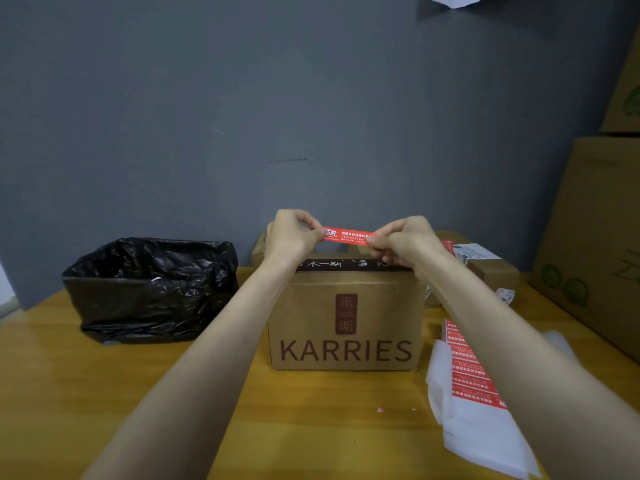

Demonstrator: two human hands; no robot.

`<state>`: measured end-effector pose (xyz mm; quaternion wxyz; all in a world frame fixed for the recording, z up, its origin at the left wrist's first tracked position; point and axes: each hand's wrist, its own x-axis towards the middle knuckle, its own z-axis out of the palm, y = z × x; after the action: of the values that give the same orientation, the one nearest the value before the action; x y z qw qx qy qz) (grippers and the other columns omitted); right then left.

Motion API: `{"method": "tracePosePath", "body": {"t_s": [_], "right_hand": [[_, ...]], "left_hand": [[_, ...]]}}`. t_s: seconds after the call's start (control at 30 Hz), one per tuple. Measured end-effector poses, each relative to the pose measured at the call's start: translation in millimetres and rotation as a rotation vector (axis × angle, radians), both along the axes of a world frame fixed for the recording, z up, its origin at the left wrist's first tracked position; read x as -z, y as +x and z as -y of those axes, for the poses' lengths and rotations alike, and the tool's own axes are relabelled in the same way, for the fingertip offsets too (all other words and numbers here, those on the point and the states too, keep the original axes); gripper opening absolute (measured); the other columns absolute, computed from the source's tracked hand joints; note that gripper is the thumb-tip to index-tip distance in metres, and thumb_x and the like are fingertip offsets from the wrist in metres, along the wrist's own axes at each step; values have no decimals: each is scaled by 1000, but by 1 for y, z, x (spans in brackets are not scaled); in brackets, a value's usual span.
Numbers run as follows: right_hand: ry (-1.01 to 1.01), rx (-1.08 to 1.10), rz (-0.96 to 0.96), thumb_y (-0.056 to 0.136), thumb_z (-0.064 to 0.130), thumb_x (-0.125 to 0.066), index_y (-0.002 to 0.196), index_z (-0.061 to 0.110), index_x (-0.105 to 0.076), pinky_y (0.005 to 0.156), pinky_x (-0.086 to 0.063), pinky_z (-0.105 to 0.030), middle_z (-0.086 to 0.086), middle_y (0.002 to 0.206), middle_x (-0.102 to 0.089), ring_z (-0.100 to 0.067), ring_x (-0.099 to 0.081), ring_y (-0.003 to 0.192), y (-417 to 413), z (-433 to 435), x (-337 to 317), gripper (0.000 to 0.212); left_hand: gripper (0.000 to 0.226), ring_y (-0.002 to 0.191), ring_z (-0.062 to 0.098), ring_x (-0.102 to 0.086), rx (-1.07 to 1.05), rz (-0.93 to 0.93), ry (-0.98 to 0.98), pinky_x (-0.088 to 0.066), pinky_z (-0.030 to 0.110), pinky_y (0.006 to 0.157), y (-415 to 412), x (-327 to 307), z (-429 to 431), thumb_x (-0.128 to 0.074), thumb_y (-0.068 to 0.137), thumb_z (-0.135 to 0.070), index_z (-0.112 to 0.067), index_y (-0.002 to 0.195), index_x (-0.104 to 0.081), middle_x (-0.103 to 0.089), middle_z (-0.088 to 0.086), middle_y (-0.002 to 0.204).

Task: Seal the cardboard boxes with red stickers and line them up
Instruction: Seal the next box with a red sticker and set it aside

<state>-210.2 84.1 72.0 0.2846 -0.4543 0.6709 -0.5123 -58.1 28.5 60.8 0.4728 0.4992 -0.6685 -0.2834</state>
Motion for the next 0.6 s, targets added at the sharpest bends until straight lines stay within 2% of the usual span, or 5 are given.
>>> {"method": "tracePosePath", "body": {"t_s": [0.2, 0.3, 0.37, 0.47, 0.6], "right_hand": [[29, -52, -61, 81, 6, -70, 114, 17, -44, 55, -43, -20, -6, 75, -63, -10, -55, 59, 0, 5, -3, 43], [29, -49, -96, 86, 7, -63, 115, 10, -43, 58, -42, -22, -7, 81, -62, -11, -54, 63, -2, 10, -2, 36], [47, -35, -200, 86, 11, -64, 111, 9, -46, 70, -45, -28, -9, 96, -63, -16, -58, 83, -2, 14, 3, 31], [69, -3, -348, 85, 20, -65, 110, 13, -46, 86, -42, -33, -9, 119, -55, -24, -51, 112, 0, 17, 10, 32], [94, -12, -472, 86, 22, -65, 121, 8, -47, 86, -38, -30, -11, 127, -50, -25, -48, 118, 2, 17, 10, 42]], "left_hand": [[26, 62, 14, -47, 23, -4, 131, -40, 26, 67, 0, -2, 2, -63, 87, -15, -16, 63, -57, -49, 0, 59], [18, 96, 26, -58, 21, 80, 210, -46, 35, 92, 2, -3, 5, -65, 84, -24, -14, 71, -58, -64, 19, 92], [19, 111, 30, -53, 11, 130, 263, -43, 42, 98, 2, -2, 6, -64, 82, -29, -13, 87, -55, -60, 20, 112], [23, 99, 25, -55, 39, 178, 287, -47, 35, 88, 2, -1, 7, -59, 85, -27, -11, 100, -51, -59, 8, 104], [12, 68, 15, -51, 80, 231, 284, -39, 26, 54, 4, 4, 7, -55, 88, -21, -9, 89, -52, -56, 6, 83]]}}
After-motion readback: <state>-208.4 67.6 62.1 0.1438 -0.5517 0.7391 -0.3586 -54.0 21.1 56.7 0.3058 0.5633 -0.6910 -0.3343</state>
